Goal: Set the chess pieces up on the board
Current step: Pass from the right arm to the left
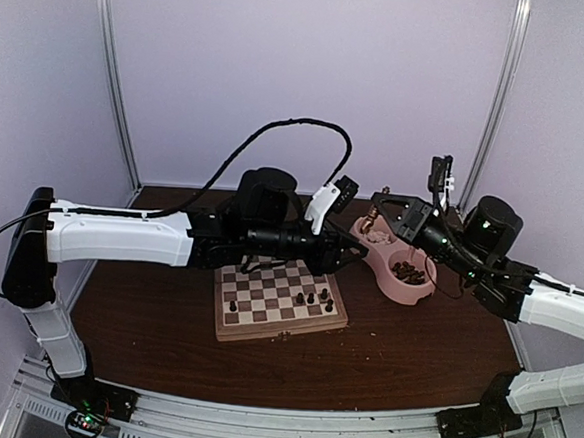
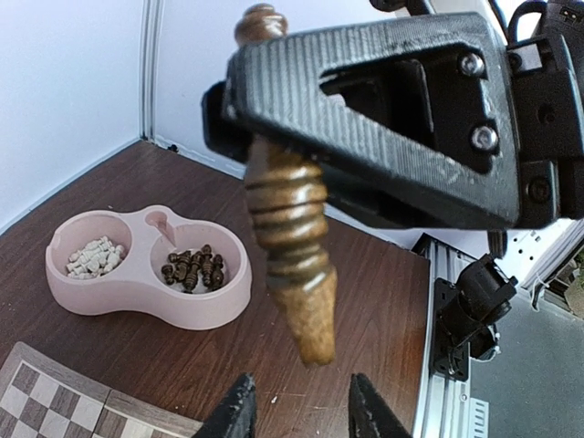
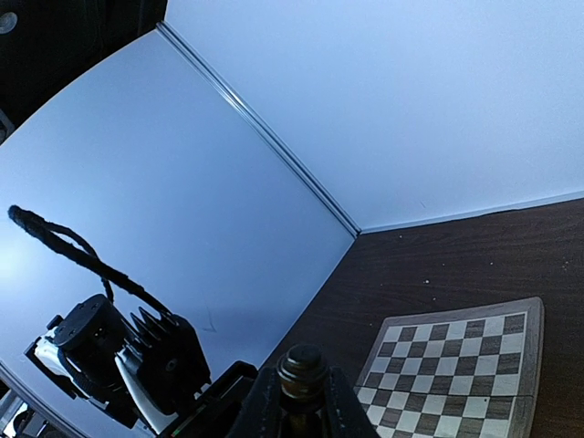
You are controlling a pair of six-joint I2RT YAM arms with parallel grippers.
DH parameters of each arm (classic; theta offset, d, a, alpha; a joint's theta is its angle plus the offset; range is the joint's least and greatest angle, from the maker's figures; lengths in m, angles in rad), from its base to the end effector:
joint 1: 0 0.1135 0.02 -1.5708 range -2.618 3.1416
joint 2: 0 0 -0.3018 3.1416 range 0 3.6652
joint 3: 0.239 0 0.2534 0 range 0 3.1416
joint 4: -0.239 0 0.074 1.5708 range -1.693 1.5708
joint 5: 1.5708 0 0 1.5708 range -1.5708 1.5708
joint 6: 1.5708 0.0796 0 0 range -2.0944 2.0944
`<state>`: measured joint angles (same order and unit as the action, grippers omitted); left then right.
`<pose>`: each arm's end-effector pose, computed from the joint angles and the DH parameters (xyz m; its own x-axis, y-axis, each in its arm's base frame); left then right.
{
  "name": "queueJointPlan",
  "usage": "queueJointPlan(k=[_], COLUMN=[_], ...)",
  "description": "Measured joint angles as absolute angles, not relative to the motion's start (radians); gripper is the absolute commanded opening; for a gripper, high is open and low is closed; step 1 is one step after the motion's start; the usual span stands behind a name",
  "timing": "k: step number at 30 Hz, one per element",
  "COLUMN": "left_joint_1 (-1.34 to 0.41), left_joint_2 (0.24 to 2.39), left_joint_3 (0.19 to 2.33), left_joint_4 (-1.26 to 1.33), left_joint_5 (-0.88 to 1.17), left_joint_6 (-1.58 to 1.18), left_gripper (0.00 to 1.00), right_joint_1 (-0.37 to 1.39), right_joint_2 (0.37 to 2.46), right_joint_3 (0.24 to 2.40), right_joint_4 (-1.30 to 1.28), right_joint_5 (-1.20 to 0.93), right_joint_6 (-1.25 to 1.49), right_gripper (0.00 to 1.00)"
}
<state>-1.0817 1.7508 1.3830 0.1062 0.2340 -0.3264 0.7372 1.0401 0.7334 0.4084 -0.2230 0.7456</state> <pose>0.2053 -0.4250 0.3387 -0.4242 0.1331 -0.8958 0.8741 0.3188 -0.3665 0.1887 0.1951 0.3720 -0.5000 0.4396 -0.7461 -0.6523 0.3755 0.6584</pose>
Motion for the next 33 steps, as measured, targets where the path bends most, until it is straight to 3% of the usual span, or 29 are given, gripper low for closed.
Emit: queueJointPlan(k=[11,16,19,26,31,33], left_joint_1=[-1.082,-1.082,-1.082,-1.082,-1.082,-1.082], left_joint_2=[1.75,1.75,1.75,1.75,1.748,1.742], left_joint_3=[1.383,1.383,1.383,1.383,1.374,1.354], left_joint_4=[0.112,0.112,0.112,0.102,0.102,0.101], left_joint_5=[0.224,0.22,0.219,0.194,0.179,0.173], left_joint_6=[-0.326,-0.324,-0.323,-0.32,-0.319,-0.319], left_gripper=[0.33,0.19,0.03,0.0,0.0,0.0], right_joint_1=[0.767,0.779,0.781,0.781,0.785,0.785], right_joint_2=[1.061,1.061,1.061,1.06,1.034,1.009], right_joint_3=[0.697,0.68,0.67,0.667,0.667,0.668], right_joint_4=[0.442,0.458,0.464,0.462,0.394,0.347], right_joint_5=[-0.223,-0.223,-0.223,-0.22,-0.2,-0.188], right_joint_6=[0.767,0.772,0.774,0.762,0.721,0.696], right_gripper=[0.06,0.06,0.08,0.4,0.49,0.57])
